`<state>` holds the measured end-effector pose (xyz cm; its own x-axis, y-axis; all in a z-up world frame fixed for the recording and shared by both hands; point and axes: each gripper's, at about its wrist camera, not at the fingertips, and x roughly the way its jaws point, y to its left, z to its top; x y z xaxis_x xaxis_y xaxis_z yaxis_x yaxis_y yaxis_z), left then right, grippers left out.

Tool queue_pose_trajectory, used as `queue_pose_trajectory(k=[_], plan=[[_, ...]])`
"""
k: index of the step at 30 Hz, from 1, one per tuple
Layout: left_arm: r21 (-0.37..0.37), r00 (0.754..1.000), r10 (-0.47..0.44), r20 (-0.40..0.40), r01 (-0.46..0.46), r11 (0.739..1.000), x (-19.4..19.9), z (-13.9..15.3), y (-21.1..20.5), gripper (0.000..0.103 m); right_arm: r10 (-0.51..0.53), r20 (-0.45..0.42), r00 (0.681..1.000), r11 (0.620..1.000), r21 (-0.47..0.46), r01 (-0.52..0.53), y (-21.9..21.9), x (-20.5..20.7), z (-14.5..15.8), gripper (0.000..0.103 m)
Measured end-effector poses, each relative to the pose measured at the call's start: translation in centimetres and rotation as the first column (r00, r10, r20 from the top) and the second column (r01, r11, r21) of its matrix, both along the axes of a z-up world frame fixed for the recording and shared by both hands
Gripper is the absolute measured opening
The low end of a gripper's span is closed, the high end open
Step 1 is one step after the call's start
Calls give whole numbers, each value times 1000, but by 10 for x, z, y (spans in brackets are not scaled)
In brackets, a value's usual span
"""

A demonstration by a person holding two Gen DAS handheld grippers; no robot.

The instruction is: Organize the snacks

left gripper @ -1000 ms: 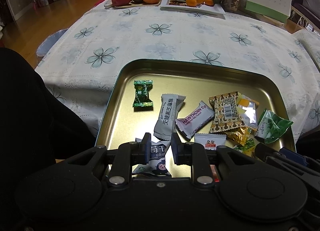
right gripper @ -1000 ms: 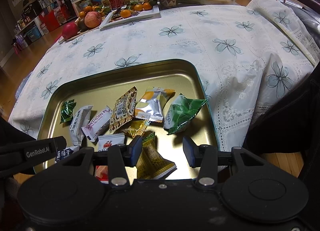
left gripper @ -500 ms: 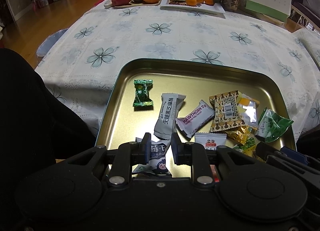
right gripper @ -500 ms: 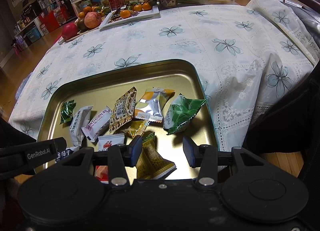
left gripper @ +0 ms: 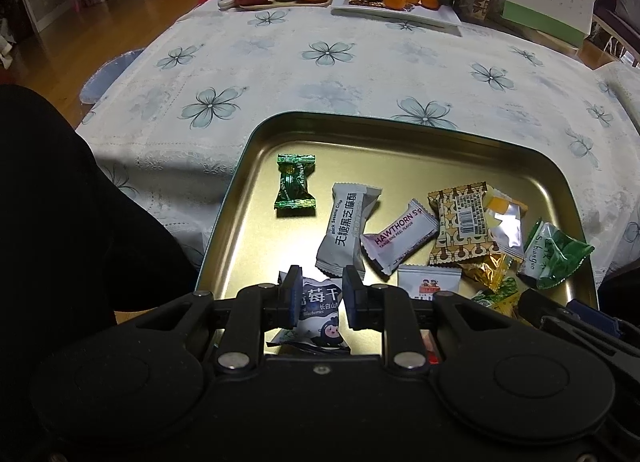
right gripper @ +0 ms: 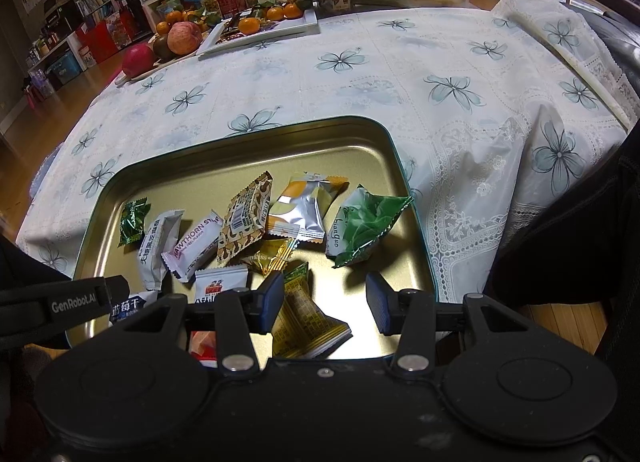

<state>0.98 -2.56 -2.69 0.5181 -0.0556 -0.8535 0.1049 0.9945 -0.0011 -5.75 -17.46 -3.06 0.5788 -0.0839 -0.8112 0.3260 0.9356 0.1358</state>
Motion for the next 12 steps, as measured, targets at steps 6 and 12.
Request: queue_pose_trajectory(k=[6, 12], plan=[[8, 1000, 8, 1, -8, 1000, 1, 0, 1, 32, -5, -8, 1000, 1000, 3, 5, 0, -1, -2, 47], [7, 999, 32, 10, -32, 999, 3, -1, 5, 32, -14, -15, 1000, 1000, 9, 14, -1, 0, -2, 47]])
